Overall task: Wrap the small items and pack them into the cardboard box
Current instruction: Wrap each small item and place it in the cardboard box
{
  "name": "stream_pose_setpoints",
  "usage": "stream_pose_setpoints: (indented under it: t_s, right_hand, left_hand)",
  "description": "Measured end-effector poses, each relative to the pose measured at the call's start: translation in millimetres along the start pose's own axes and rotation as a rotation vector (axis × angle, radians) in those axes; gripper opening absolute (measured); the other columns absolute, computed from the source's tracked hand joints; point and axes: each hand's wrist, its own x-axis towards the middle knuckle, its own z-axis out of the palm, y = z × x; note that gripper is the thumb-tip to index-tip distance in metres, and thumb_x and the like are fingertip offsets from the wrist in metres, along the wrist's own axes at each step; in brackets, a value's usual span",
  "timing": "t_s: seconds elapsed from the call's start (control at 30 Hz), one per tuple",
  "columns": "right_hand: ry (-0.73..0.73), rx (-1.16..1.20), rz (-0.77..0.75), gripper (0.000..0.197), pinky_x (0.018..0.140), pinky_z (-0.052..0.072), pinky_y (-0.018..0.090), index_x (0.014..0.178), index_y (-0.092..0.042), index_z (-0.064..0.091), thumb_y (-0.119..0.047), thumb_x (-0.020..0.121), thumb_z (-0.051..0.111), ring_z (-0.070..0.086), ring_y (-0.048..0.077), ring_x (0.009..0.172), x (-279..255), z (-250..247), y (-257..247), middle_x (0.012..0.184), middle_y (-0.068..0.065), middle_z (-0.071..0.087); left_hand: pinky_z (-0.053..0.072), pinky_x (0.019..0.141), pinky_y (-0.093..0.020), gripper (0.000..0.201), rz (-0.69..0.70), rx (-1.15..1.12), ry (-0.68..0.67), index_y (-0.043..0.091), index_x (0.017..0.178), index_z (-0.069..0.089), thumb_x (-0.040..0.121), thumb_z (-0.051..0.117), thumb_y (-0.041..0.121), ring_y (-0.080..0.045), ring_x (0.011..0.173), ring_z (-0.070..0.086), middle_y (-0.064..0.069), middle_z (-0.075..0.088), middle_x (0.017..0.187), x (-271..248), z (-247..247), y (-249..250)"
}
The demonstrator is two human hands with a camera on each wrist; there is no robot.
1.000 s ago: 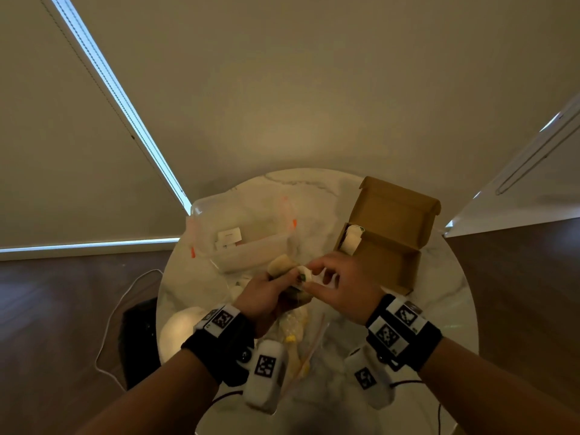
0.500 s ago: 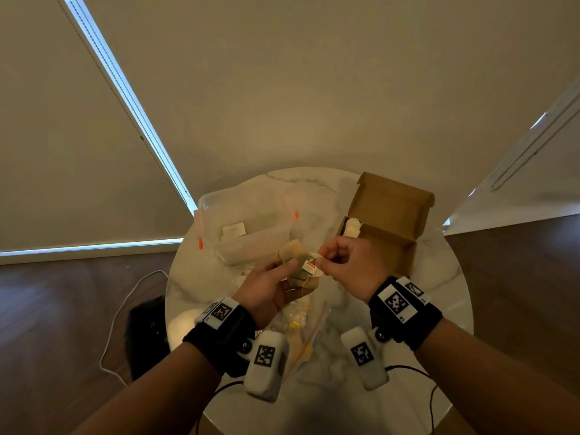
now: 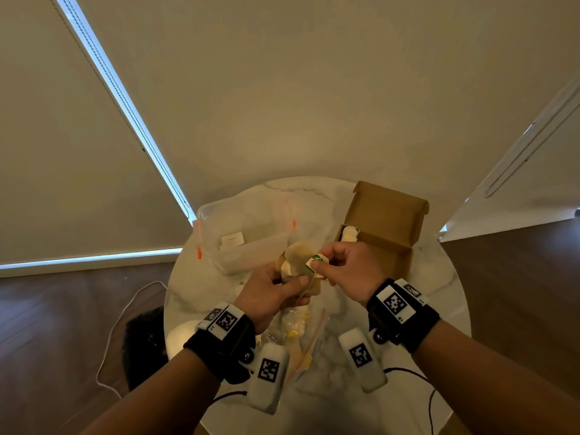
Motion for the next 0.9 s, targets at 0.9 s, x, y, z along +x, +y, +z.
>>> stream_pose_setpoints:
  t_s: [0.9]
  right_hand:
    - [-0.265, -0.485, -0.178, 0.015, 0.062, 0.045, 0.024, 0.101, -0.029, 0.070, -0.025, 0.086, 0.069, 0.053, 0.007, 0.065, -4.6, -26.9, -11.7, 0.076, -0.005, 0.061]
  left_hand:
    - [0.051, 0.054, -0.031, 0.035, 0.095, 0.167, 0.163, 0.007, 0.072, 0.065, 0.066, 0.086, 0.034, -0.020, 0.055, 0.057, -0.007, 0.061, 0.062, -2.8, -9.5, 18.7]
